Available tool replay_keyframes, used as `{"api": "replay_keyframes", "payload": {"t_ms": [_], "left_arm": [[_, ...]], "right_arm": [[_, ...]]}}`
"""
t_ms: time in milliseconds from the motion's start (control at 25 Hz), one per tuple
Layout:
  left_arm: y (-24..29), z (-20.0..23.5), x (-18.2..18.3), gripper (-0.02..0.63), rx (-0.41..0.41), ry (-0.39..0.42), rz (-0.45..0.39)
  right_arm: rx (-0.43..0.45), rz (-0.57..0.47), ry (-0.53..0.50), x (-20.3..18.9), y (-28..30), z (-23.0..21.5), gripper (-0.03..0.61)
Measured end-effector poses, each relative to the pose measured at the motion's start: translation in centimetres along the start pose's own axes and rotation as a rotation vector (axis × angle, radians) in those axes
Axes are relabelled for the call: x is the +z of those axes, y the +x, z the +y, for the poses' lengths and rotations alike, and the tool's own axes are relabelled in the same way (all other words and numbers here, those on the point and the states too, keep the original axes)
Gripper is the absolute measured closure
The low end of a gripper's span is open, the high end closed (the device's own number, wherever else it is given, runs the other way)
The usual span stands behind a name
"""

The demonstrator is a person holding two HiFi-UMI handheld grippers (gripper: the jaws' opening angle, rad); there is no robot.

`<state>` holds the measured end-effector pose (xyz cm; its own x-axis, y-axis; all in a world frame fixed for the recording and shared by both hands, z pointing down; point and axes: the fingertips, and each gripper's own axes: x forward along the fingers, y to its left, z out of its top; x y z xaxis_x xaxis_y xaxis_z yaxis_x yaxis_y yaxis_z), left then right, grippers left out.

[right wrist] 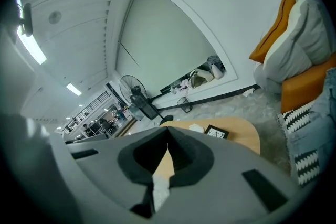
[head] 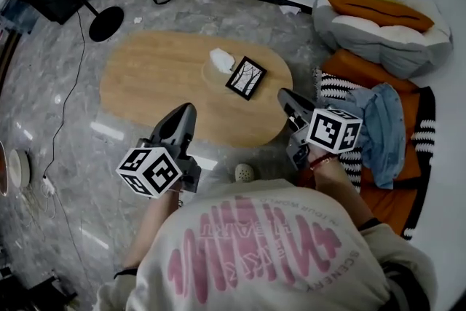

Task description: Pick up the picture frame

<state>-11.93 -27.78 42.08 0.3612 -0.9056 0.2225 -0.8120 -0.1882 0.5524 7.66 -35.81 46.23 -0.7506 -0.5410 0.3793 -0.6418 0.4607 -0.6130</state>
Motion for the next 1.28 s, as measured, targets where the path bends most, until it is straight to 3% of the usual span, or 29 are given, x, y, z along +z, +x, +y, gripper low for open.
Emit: {"api": "replay_keyframes", "payload": {"t_ms": [200, 360, 520, 640, 800, 1080, 1280], "left_arm": [[1.1, 1.4, -3.7, 0.612, 0.030, -0.008, 0.107], [2.9, 2.6, -6.3, 0.612, 0.008, -0.020, 0.192], [4.6, 4.0, -9.3, 0.612, -0.022, -0.046, 0.276], [5.8, 6.5, -11.0, 0.612, 0.005, -0.074, 0.351], [8.5, 10.6, -11.2, 0.612, 0.026, -0.073, 0.401], [11.7, 17.0, -10.0, 0.612, 0.030, -0.026, 0.509], [12.7, 19.8, -10.2, 0.612, 0.047, -0.065, 0.562]], "right_arm": [[-0.010, 0.015, 0.139, -3.1, 1.9, -2.8, 0.572], [-0.011, 0.051, 0.235, -6.2, 3.9, -4.4, 0.572], [-0.072, 0.112, 0.313, -9.4, 6.4, -6.7, 0.572], [-0.136, 0.151, 0.406, -11.6, 7.9, -8.5, 0.572], [-0.185, 0.149, 0.522, -12.7, 10.5, -11.2, 0.572], [-0.254, 0.157, 0.574, -15.9, 14.2, -15.2, 0.572], [-0.229, 0.094, 0.702, -17.2, 16.4, -17.9, 0.556]]}}
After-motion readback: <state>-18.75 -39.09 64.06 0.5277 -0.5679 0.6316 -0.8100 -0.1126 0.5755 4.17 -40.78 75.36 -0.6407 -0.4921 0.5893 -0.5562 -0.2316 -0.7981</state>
